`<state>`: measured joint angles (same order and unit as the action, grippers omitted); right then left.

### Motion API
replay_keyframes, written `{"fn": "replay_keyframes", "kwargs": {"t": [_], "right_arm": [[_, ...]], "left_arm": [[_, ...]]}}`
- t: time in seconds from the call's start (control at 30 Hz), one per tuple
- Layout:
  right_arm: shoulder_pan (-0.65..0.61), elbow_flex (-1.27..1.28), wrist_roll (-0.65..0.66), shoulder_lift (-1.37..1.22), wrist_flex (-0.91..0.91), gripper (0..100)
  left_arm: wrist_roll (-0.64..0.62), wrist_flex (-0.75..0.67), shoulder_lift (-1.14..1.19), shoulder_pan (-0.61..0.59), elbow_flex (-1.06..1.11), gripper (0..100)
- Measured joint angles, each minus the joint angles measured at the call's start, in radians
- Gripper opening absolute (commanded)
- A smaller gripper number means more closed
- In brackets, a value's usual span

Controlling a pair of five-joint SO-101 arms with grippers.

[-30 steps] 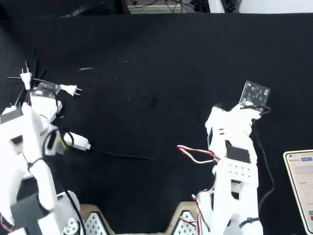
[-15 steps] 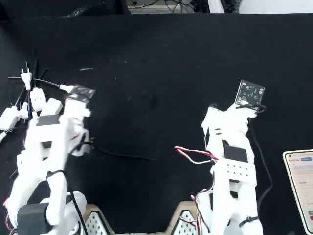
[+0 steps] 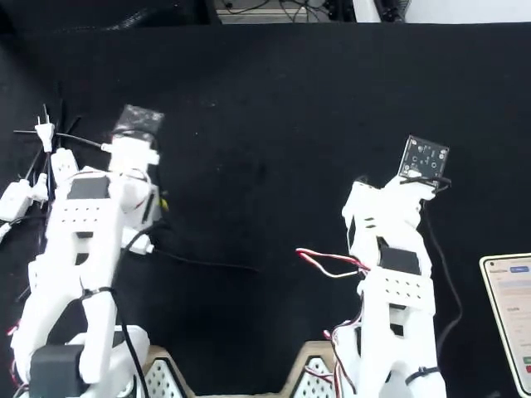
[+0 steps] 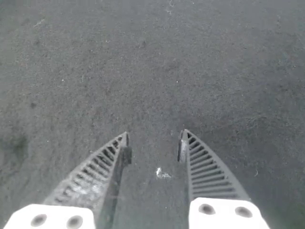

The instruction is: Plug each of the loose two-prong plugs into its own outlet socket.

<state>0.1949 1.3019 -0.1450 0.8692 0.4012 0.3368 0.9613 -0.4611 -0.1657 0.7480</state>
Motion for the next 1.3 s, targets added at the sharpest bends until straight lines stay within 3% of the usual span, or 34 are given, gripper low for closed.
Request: {"fn": "replay_keyframes", "kwargs": {"t": [0.17, 0.4, 0.6, 0.83, 0.97, 1.1, 1.3], "right_arm": [[0.000, 0.000, 0.000, 0.000, 0.000, 16.6], [0.000, 0.000, 0.000, 0.000, 0.000, 16.6], [0.000, 0.000, 0.000, 0.000, 0.000, 16.6], [0.000, 0.000, 0.000, 0.000, 0.000, 16.6], [0.000, 0.000, 0.000, 0.000, 0.000, 16.6], [0.000, 0.000, 0.000, 0.000, 0.000, 16.6], [0.000, 0.000, 0.000, 0.000, 0.000, 16.6]], "left_arm": [[0.041, -0.055, 0.071, -0.060, 0.101, 20], [0.063, 0.031, 0.091, -0.172, 0.071, 20], [0.063, 0.218, 0.091, -0.221, -0.074, 21], [0.066, 0.574, 0.106, -0.178, -0.155, 24], [0.057, 0.637, 0.106, -0.157, -0.160, 24], [-0.210, 0.641, 0.106, -0.153, -0.160, 25], [-0.885, 0.540, 0.106, -0.141, -0.104, 25]]}}
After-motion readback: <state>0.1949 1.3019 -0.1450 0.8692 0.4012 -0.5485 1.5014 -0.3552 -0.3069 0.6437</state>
